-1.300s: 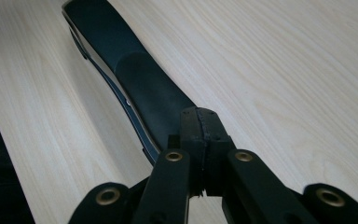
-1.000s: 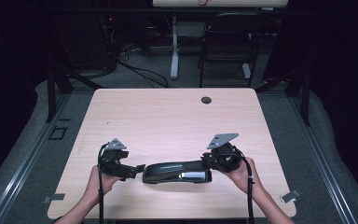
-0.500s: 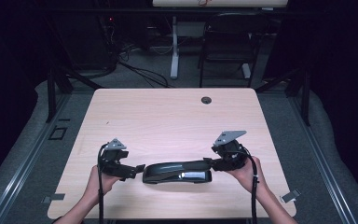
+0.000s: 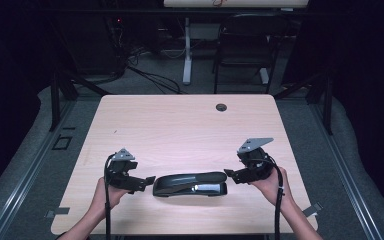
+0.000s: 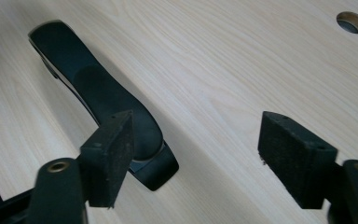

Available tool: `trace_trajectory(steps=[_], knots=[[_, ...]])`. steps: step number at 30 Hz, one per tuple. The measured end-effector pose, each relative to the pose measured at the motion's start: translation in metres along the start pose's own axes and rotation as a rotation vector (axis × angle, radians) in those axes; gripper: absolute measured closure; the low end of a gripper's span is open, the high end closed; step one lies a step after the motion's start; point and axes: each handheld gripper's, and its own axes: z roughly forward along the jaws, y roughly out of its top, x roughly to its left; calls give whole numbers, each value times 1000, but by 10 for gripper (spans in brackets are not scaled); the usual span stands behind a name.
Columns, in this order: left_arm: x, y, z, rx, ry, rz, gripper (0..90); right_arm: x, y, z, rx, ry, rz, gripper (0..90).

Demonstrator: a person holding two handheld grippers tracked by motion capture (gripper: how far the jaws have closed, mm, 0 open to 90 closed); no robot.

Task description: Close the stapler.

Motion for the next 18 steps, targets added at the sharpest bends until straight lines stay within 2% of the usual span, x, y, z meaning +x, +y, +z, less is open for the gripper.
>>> trace_trajectory(steps=[6,10,18], knots=[[0,0,0,-4,2,-2,81,-7,-5,-5,-2,-4,20,165],[0,0,0,-3,0,-2,81,-11,-11,-8,5,-16,35,155],[0,0,1,2,1,3,81,-22,-26,-9,57,-36,66,136]])
